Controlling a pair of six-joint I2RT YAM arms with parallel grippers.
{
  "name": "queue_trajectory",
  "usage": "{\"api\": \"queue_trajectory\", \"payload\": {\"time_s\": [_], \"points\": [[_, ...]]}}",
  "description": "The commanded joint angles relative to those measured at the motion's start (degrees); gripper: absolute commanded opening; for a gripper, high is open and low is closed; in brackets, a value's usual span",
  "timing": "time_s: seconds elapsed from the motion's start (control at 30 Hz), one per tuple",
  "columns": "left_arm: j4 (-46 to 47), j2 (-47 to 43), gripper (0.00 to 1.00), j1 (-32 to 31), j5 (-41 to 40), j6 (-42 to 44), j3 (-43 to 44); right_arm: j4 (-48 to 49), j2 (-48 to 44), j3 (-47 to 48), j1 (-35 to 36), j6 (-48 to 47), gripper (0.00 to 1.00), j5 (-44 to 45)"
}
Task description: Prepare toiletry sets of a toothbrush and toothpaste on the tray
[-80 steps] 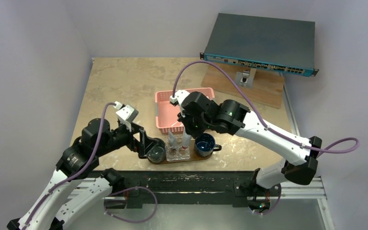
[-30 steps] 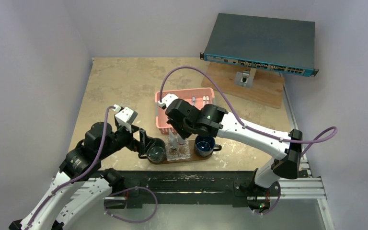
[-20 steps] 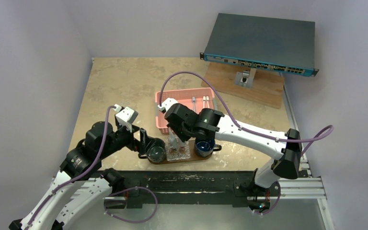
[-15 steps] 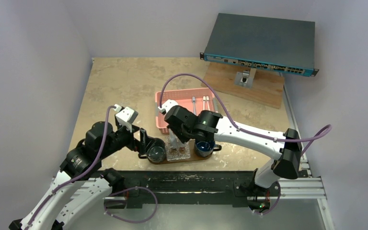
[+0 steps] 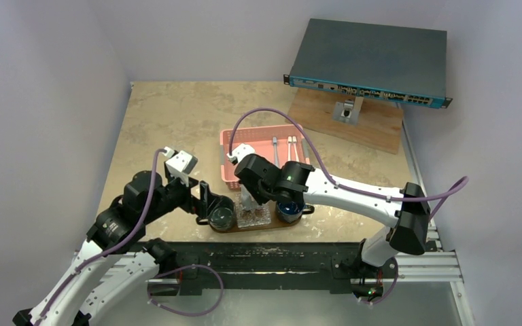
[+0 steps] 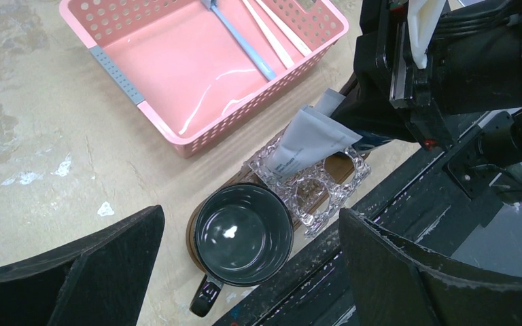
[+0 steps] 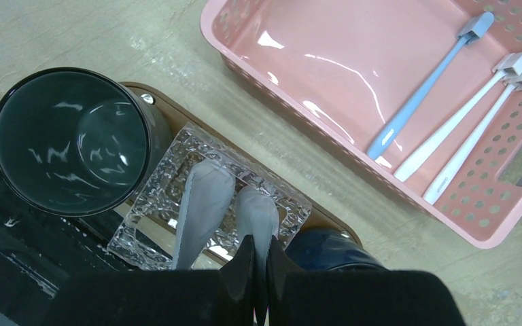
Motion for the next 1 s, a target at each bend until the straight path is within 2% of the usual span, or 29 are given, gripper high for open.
{"api": "queue_trajectory", "payload": {"time_s": [0.0, 0.13, 0.27, 0.37, 0.5, 0.83, 0.97], "points": [[2.5, 0.7, 1.0, -0.1, -0.3, 1.1, -0.1, 3.1, -3.0, -0.9, 0.4, 1.1, 0.0, 2.2], [2.7, 1.1, 1.0, -0.1, -0.2, 1.0, -0.1, 3.0, -3.4, -0.9, 0.4, 1.2, 0.0, 2.4], [2.6, 1.4, 1.0, -0.1, -0.2, 1.2, -0.1, 3.1, -4.0, -0.4, 0.4, 1.2, 0.11, 2.3], [2.7, 1.5, 1.0, -0.2, -0.2, 1.3, 0.0, 3.0, -4.5, 0.4, 0.4, 1.1, 0.26, 2.3], [2.6, 1.7, 1.0, -0.1, -0.3, 1.4, 0.0, 2.0, -5.2, 2.2, 0.4, 1.0, 0.34, 3.4], [2.4, 2.3, 1.0, -0.1, -0.5, 1.6, 0.0, -0.9, -6.0, 7.5, 0.3, 0.8, 0.37, 8.8], [2.4, 2.6, 1.0, -0.1, -0.5, 1.8, 0.0, -1.8, -4.9, 10.0, -0.7, 0.2, 0.41, 10.1]]}}
